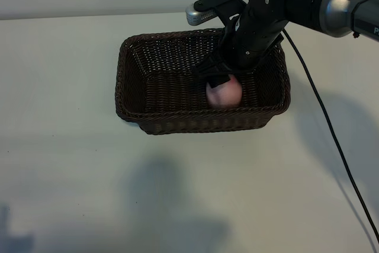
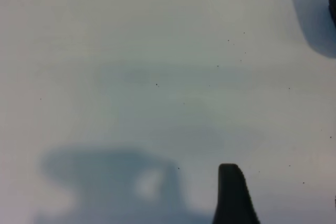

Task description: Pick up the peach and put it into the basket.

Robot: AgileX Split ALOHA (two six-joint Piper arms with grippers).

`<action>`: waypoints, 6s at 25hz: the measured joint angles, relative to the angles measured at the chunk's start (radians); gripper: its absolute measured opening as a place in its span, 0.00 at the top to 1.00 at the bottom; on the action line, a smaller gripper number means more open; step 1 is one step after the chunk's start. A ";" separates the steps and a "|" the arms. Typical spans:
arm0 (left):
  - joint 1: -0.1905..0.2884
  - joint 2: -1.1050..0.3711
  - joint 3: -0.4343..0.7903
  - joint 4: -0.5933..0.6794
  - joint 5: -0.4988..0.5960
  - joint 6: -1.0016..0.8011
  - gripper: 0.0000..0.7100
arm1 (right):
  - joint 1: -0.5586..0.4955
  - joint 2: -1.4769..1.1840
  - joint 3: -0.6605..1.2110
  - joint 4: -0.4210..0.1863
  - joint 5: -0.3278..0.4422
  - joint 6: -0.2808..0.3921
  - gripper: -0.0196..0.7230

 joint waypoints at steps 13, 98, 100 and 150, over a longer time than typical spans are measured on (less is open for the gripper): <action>0.000 0.000 0.000 0.000 0.000 0.000 0.35 | -0.001 -0.017 -0.318 -0.074 0.354 0.039 0.17; -0.001 0.000 0.000 -0.003 0.000 -0.003 0.35 | -0.527 -1.698 0.484 -0.132 0.409 0.064 0.19; -0.001 0.000 0.000 -0.003 0.000 -0.003 0.35 | -0.527 -1.741 0.514 -0.135 0.409 0.064 0.19; -0.001 0.000 0.000 -0.003 0.000 -0.004 0.35 | -0.527 -2.030 1.050 -0.175 0.294 0.127 0.34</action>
